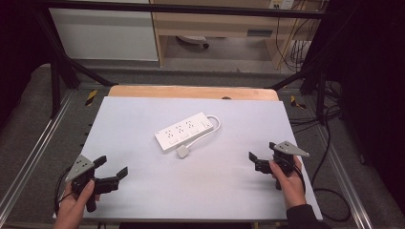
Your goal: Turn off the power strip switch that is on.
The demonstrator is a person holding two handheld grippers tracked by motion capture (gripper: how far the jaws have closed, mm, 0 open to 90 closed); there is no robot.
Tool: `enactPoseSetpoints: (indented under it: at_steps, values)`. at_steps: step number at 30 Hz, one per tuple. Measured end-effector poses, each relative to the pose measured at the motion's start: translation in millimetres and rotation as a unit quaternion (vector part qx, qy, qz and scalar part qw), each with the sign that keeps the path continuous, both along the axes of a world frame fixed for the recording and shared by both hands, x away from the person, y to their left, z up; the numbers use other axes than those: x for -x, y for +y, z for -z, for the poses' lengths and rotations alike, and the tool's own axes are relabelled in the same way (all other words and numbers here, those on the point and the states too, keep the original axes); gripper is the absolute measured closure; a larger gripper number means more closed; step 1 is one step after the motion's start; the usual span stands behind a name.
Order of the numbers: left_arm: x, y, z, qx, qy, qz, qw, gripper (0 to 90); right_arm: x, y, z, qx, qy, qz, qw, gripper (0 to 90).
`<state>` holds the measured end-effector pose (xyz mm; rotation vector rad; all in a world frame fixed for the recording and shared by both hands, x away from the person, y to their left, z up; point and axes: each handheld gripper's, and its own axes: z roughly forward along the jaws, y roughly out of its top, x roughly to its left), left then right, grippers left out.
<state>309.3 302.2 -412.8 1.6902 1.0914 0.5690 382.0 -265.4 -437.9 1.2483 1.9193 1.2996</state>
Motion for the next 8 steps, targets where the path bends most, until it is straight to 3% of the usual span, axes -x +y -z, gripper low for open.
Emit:
enactPoseSetpoints:
  at_steps: [4,8]
  values:
    - [-0.1,-0.2,-0.1,-0.001,0.0,0.001,1.0,5.1,-2.6,7.1,5.8,0.015,0.018,-0.004,0.9997,3.8]
    - [-0.4,-0.6,0.0,-0.001,-0.001,0.003,1.0,5.1,-4.8,14.6,10.5,0.045,0.032,-0.009,0.9984,3.4]
